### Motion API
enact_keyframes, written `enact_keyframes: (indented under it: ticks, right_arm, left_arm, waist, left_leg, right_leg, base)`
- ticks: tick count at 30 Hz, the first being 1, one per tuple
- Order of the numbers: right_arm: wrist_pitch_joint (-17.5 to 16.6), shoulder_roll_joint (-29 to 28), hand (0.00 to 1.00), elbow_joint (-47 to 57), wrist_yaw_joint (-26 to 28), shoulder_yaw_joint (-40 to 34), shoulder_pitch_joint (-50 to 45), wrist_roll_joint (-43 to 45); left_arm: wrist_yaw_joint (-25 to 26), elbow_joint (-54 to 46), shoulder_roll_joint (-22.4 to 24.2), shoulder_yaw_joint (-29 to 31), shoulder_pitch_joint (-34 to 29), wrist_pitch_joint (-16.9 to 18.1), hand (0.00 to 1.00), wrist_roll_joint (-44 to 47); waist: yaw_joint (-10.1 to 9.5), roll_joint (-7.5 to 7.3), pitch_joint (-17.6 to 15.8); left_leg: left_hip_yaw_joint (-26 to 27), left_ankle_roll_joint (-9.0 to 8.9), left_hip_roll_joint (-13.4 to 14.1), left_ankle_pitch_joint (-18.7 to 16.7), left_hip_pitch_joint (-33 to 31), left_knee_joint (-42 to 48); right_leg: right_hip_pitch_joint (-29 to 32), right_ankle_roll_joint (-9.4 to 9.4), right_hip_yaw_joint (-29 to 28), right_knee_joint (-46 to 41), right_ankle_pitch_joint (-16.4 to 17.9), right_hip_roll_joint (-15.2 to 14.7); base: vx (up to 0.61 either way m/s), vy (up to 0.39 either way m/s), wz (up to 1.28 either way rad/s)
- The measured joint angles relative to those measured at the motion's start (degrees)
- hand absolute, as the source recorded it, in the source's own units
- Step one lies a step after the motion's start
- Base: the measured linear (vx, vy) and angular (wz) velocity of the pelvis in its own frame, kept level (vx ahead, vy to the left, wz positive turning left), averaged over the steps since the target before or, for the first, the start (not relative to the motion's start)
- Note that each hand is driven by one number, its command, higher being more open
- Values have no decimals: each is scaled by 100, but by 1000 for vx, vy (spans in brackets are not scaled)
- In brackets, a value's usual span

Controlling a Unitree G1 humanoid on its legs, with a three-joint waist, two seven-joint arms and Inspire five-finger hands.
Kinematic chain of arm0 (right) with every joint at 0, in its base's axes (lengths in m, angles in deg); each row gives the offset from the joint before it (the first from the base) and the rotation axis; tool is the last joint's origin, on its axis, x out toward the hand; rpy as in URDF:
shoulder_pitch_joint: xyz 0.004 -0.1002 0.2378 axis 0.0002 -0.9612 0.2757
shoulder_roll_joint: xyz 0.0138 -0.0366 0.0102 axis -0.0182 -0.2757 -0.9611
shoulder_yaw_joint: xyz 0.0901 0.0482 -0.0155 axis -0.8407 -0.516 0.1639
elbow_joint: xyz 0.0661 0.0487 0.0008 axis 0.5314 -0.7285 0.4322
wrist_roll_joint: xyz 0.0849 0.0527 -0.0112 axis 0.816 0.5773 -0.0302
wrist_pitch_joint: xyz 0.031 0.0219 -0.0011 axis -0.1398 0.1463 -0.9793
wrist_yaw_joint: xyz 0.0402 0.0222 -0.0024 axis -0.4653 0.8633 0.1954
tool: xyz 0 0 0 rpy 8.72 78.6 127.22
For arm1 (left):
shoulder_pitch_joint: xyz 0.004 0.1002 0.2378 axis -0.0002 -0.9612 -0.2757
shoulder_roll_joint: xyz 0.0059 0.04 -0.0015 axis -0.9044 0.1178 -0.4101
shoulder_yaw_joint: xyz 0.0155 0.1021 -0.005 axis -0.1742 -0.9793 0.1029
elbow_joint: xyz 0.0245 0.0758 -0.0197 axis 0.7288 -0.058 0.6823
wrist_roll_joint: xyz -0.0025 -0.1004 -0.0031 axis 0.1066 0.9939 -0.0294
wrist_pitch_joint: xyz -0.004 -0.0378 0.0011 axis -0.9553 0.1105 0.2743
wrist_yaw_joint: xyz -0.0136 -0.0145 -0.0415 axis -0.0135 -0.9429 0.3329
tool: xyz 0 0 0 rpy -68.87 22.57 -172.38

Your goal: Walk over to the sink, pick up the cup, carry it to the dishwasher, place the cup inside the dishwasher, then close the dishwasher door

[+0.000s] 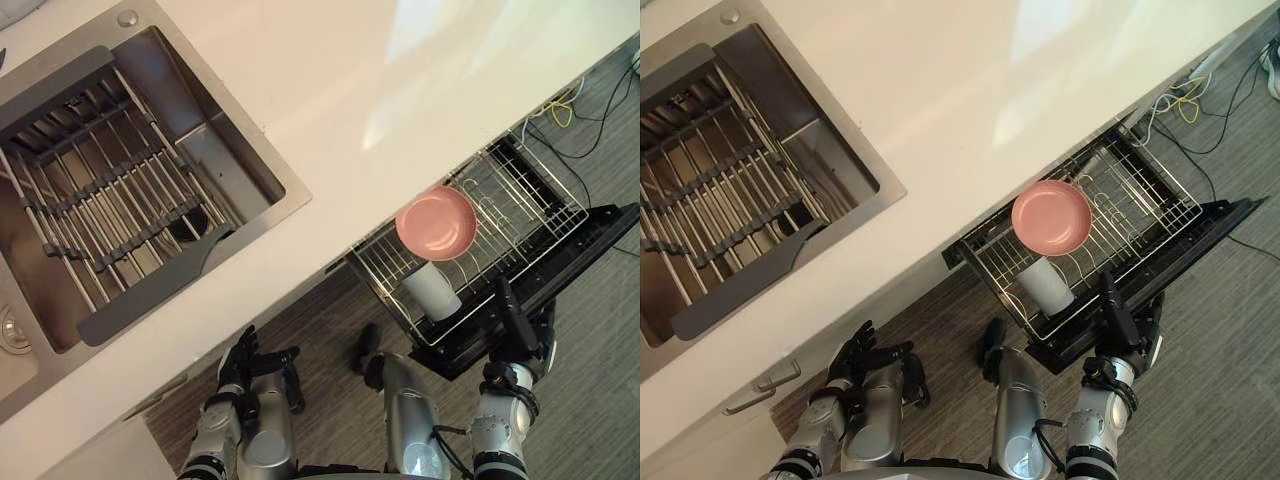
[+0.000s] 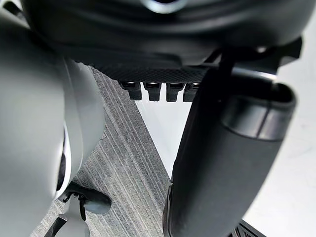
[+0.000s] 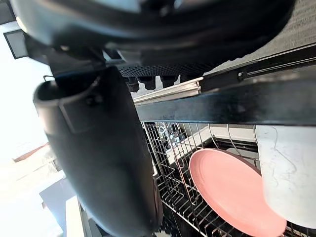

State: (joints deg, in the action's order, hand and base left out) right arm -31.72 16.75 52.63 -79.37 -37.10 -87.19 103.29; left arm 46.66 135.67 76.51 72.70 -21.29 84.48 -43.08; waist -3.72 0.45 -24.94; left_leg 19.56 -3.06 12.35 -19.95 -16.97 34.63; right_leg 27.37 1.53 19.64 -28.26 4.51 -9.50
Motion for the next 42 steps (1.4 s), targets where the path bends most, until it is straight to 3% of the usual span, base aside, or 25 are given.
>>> enact_keyframes:
  ticks: [12,21,28,38,42]
  right_arm:
    - [589,287,100,480,63,657,367,-297]
    - [1286,804,100,562,50,1009,1519,-786]
    - [1641,982,100,344,-502,933,1940,-789]
    - [2007,1082,100,263,-885,1104,2134,-811]
    - [2017,863,100,836,-940,1125,1678,-1050]
  left_arm:
    - [-37,-11,63,-107,16,27,100,110]
    - [-277,-112,210,-99,51,37,100,360]
    - [-470,-99,218,-43,37,64,100,489]
    - [-507,-29,190,-49,-11,154,100,490]
    - [-446,32,136,-99,-132,169,100,485]
  waist:
    - [-63,76,-24]
    - [-308,273,-8]
    - [-320,296,3]
    - [-392,303,34]
    - [-387,240,168]
  left_leg:
    - [-362,1,-234,260,31,-194]
    - [-891,6,-373,453,-183,-244]
    - [-1114,26,-433,525,-295,-193]
    - [-1160,-121,-246,727,-66,-558]
    - [-1096,-198,-166,776,161,-806]
  right_leg:
    - [-105,66,309,-281,186,-322]
    - [-181,182,795,-484,389,-568]
    - [-171,181,967,-648,509,-680]
    - [-535,154,1425,-242,486,-485]
    - [-692,155,1435,-52,478,-337]
  base:
    - [-22,-31,19]
    - [-39,-52,31]
    - [-43,-19,14]
    - [-36,-14,-1]
    - [49,-2,-8]
